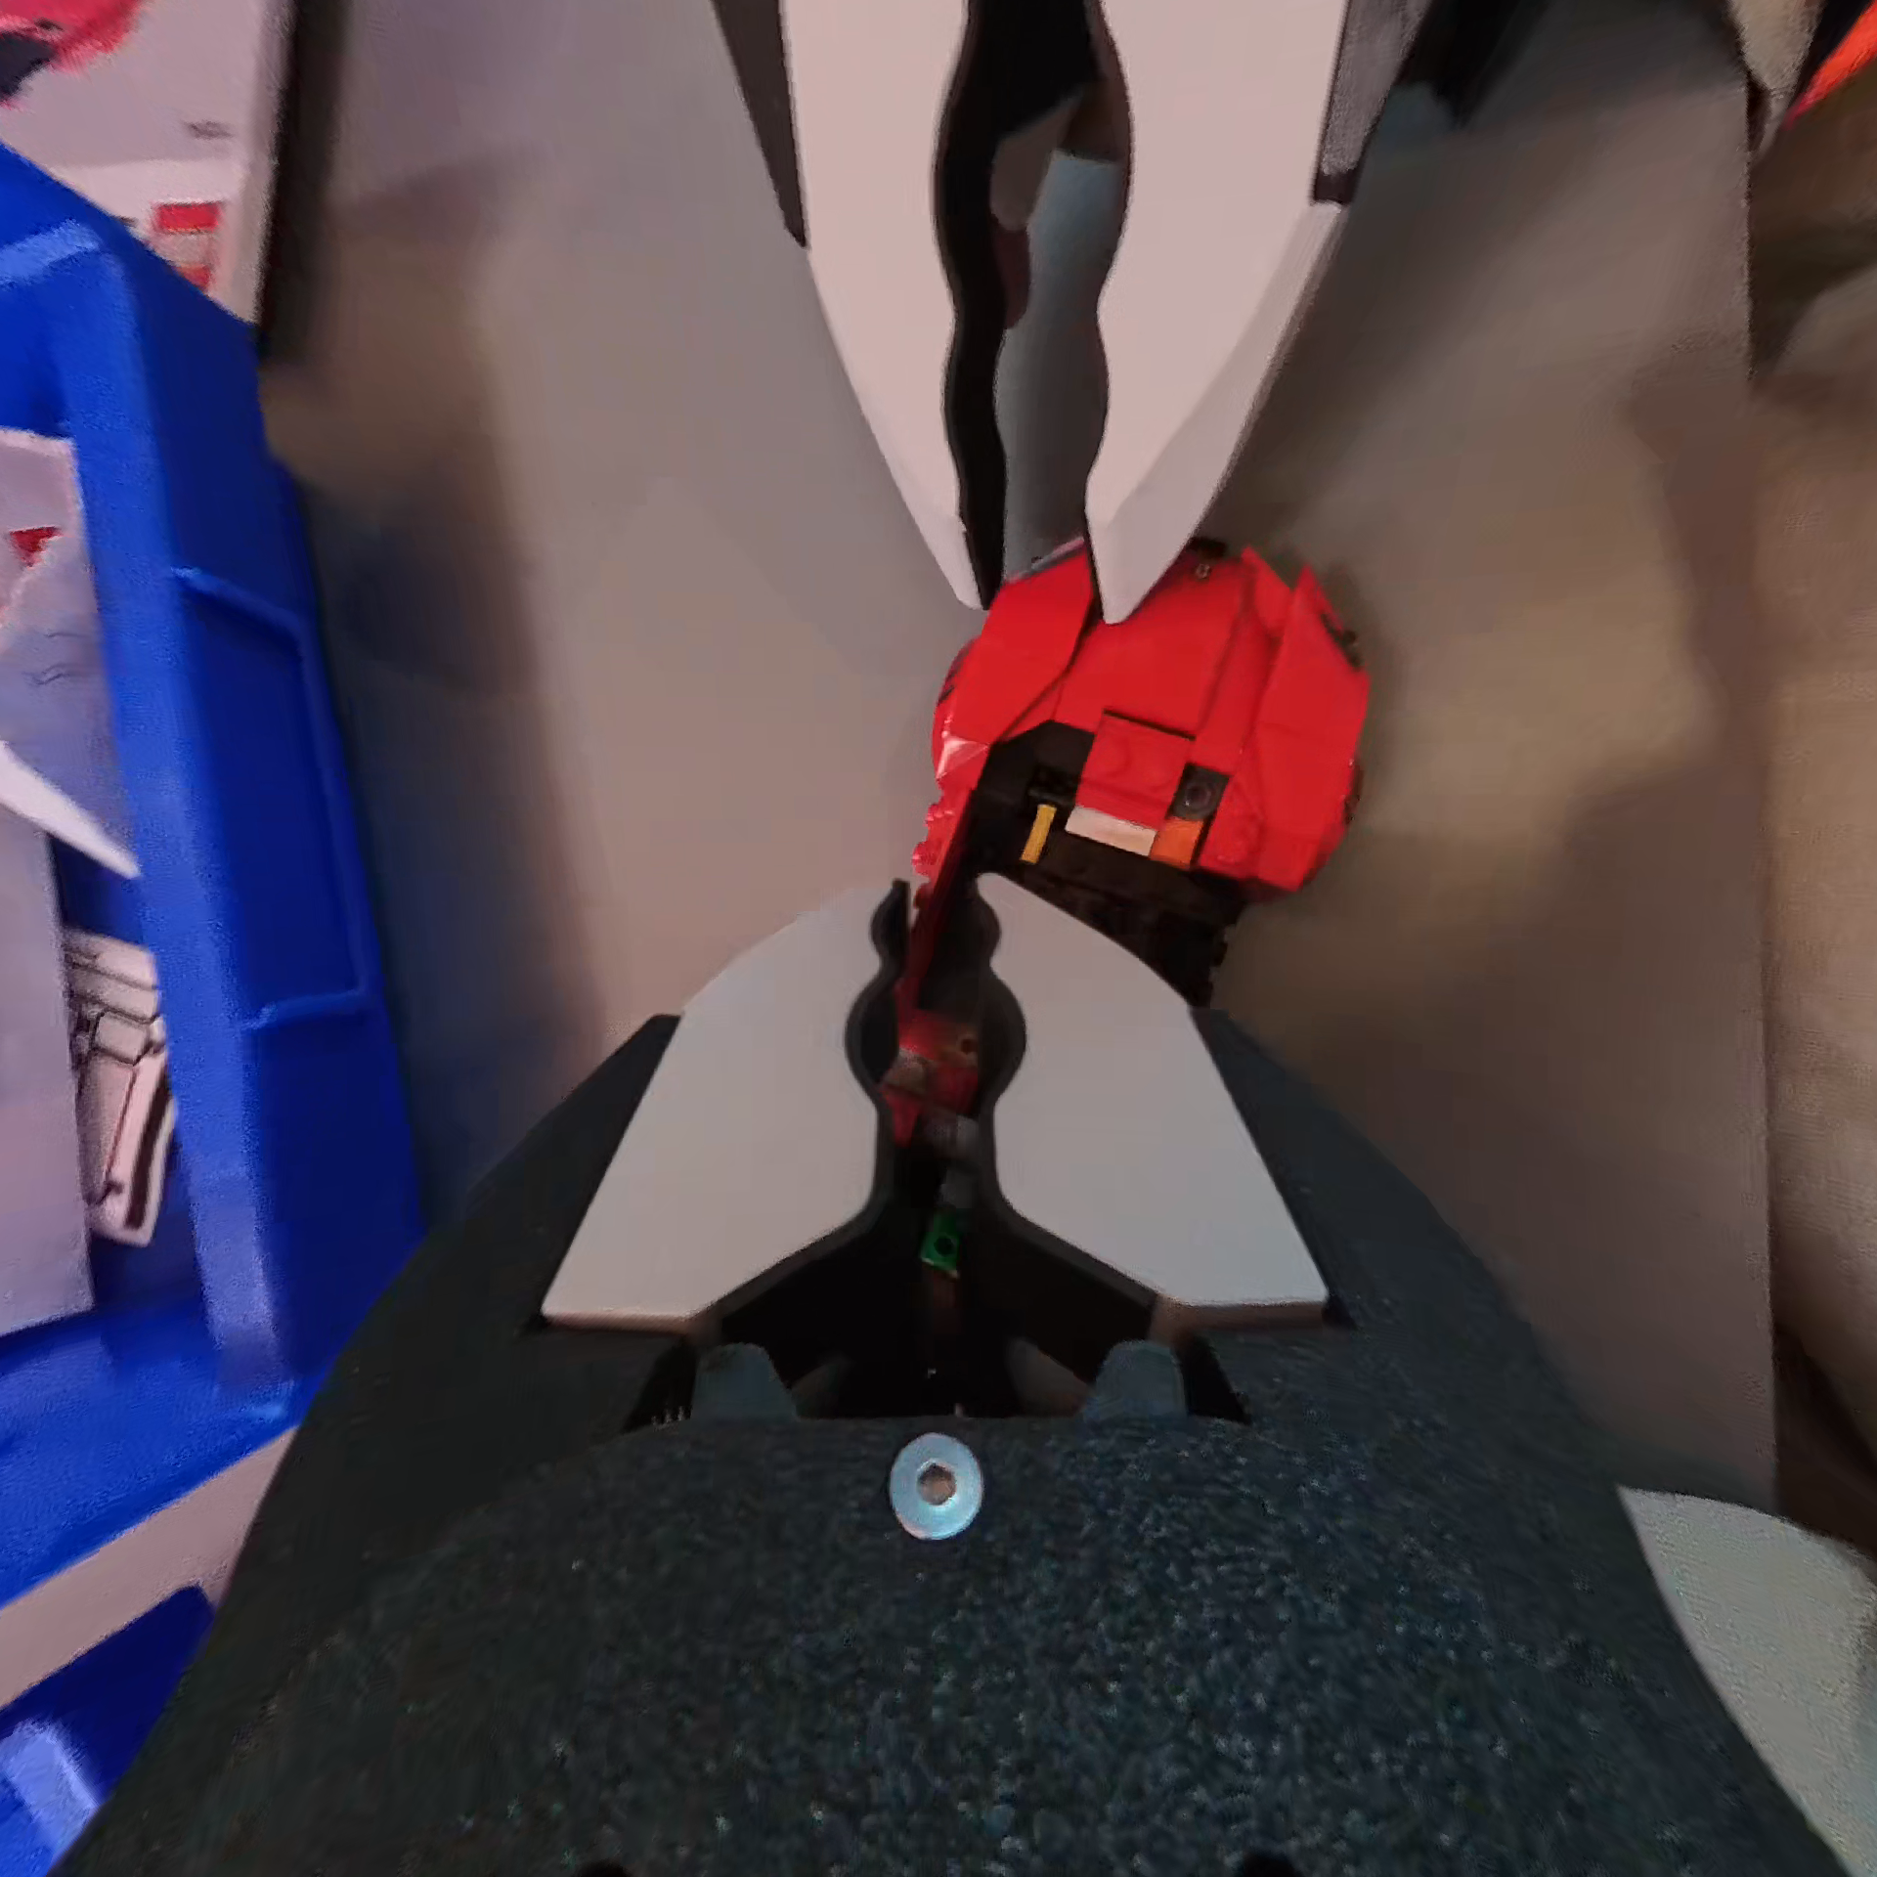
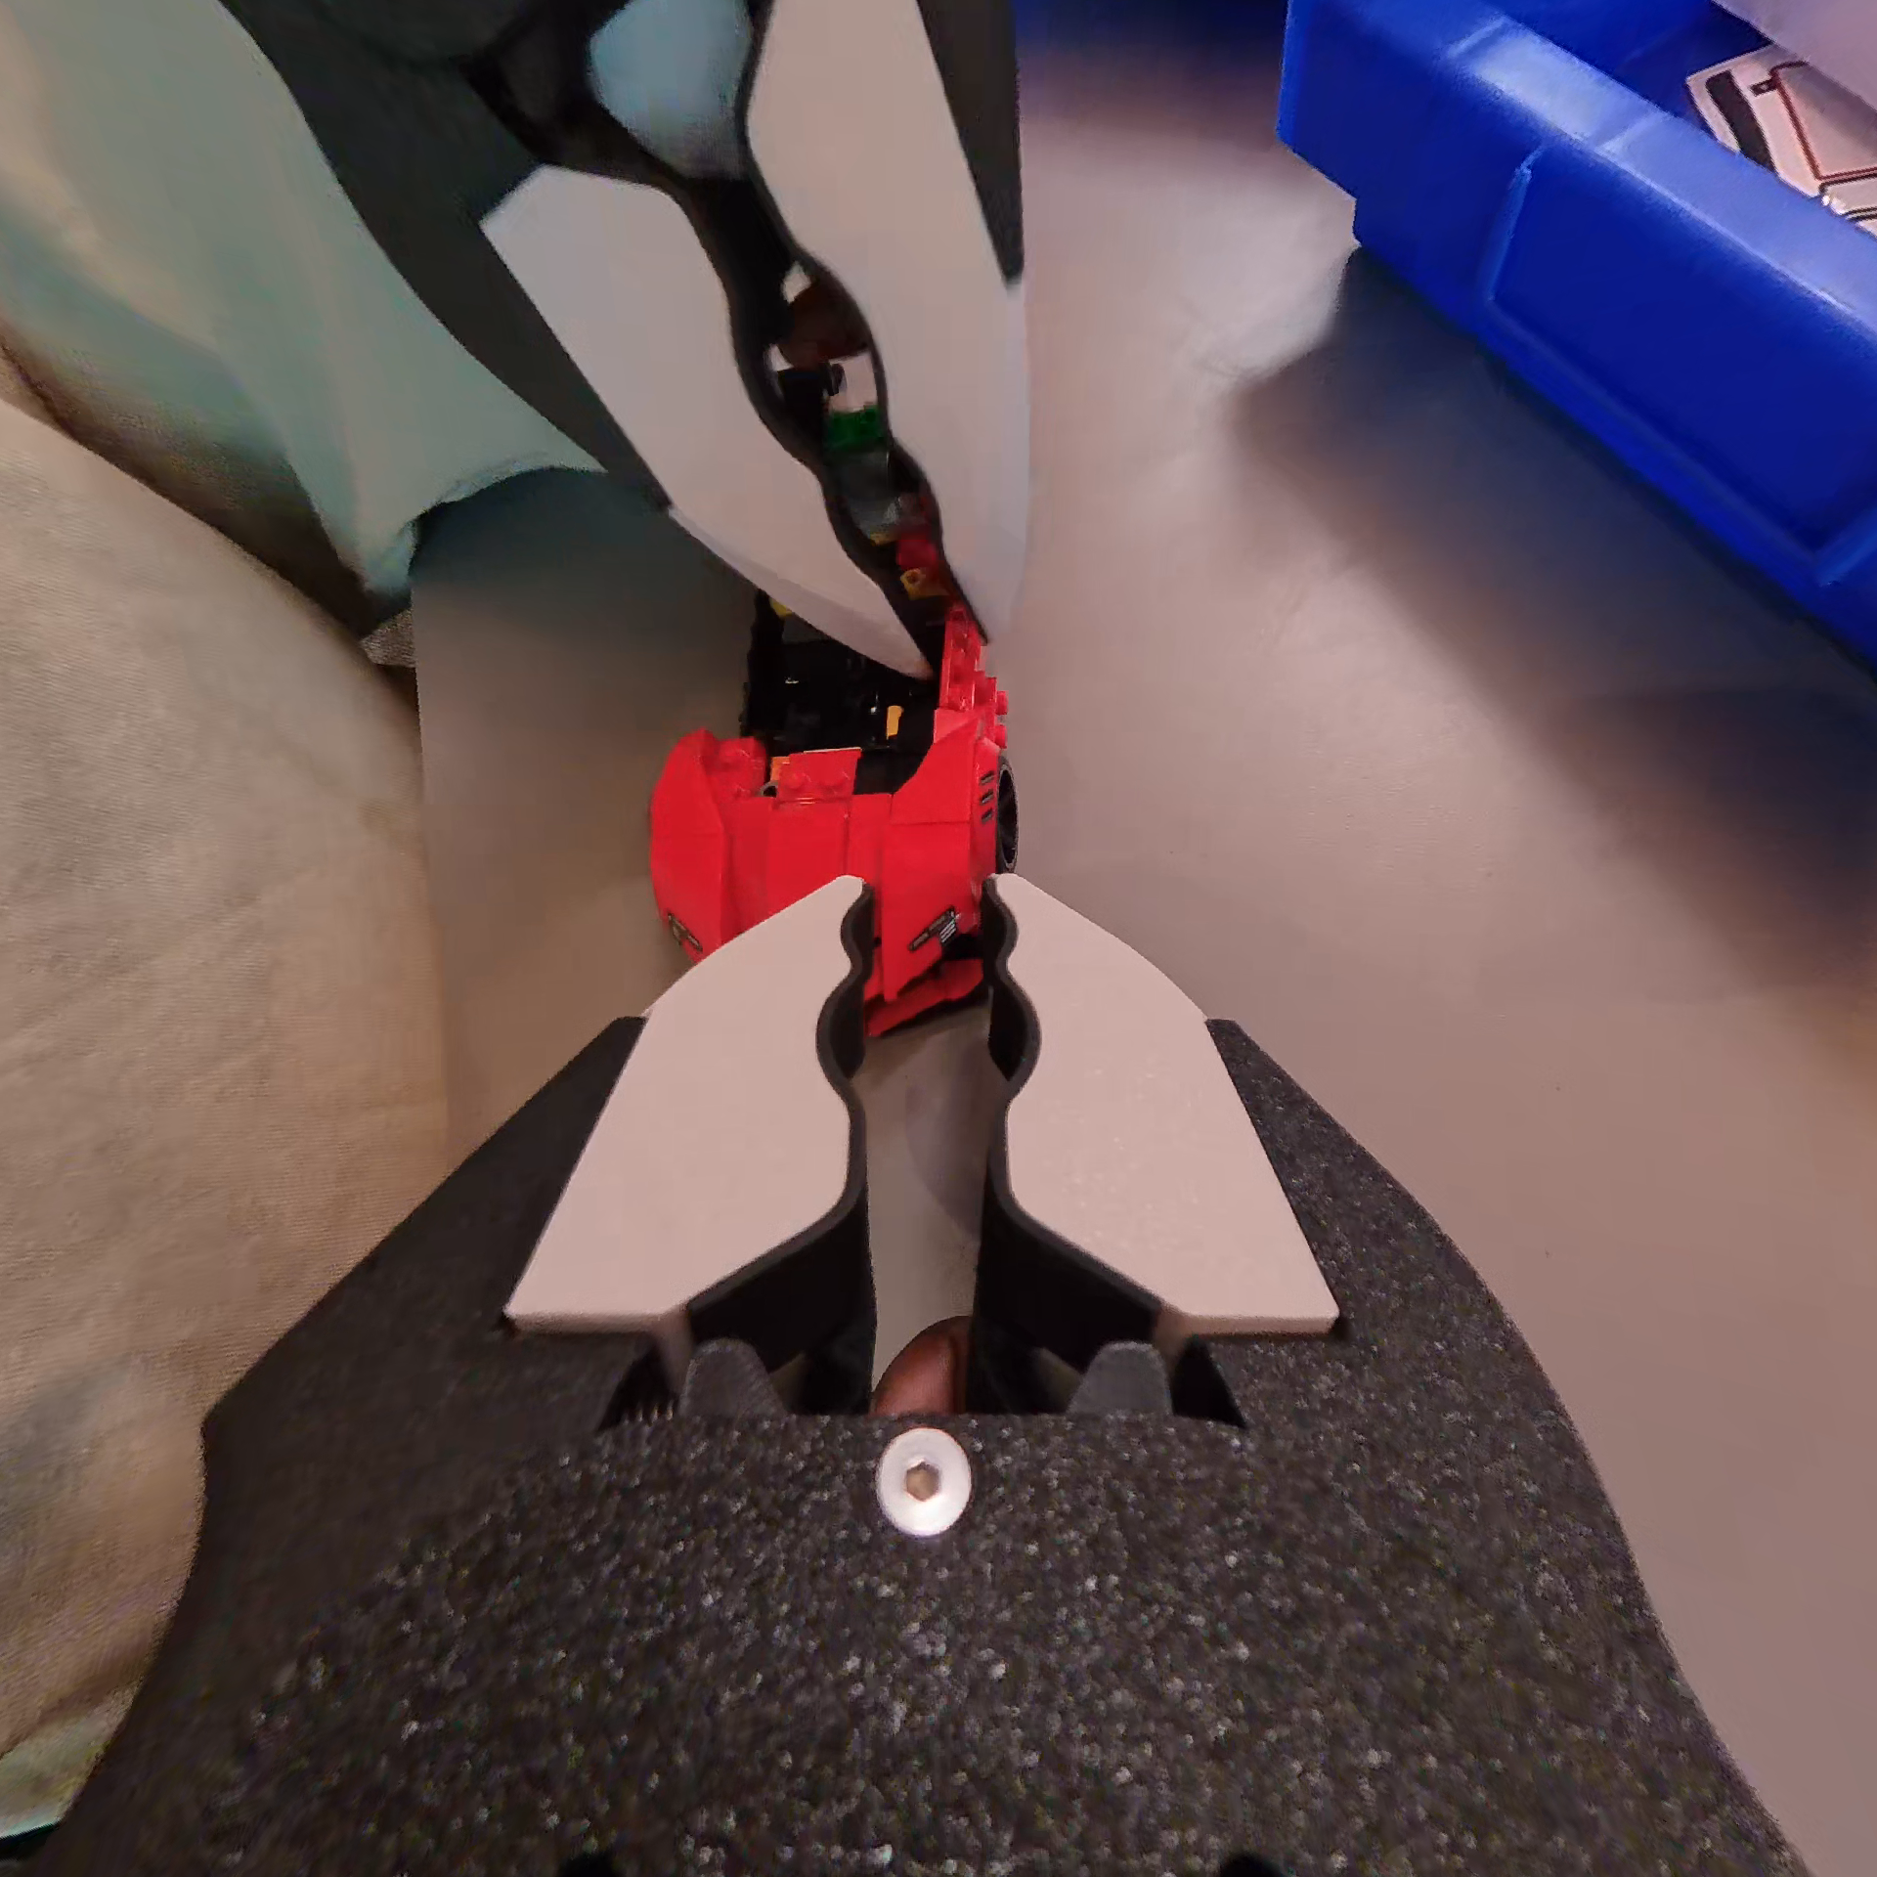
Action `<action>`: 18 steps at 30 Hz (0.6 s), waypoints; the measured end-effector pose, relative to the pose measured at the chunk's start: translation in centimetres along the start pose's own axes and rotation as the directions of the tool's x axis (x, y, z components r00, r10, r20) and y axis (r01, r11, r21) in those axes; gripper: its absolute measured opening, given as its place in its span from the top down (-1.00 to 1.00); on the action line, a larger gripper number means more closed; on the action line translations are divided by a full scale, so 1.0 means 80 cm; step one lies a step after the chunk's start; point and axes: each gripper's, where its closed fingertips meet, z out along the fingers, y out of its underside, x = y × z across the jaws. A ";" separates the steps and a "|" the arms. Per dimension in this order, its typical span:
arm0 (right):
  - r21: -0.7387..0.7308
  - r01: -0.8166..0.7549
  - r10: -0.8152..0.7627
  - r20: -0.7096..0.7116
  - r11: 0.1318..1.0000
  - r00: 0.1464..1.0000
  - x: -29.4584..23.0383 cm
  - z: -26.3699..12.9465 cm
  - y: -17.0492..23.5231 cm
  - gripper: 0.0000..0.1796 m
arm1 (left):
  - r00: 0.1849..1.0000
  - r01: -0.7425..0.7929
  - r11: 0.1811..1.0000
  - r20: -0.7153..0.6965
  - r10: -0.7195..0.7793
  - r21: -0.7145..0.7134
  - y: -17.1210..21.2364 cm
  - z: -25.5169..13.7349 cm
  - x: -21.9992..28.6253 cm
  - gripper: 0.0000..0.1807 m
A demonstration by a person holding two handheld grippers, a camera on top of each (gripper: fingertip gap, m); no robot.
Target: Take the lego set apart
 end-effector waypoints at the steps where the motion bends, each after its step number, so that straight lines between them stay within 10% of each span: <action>1: 0.002 0.001 -0.001 0.003 1.000 1.000 0.000 0.000 0.000 0.79 | 1.000 -0.005 1.000 -0.004 0.005 -0.004 -0.001 0.004 0.000 0.92; 12: 0.002 -0.245 0.243 0.131 0.970 0.961 0.001 0.002 -0.001 0.79 | 0.998 0.012 0.994 0.056 -0.017 0.104 -0.005 0.007 -0.001 0.92; 18: -0.055 0.078 -0.086 -0.162 0.995 0.983 0.001 0.001 -0.005 0.82 | 0.998 0.033 0.990 0.041 -0.039 0.140 -0.003 0.006 -0.002 0.92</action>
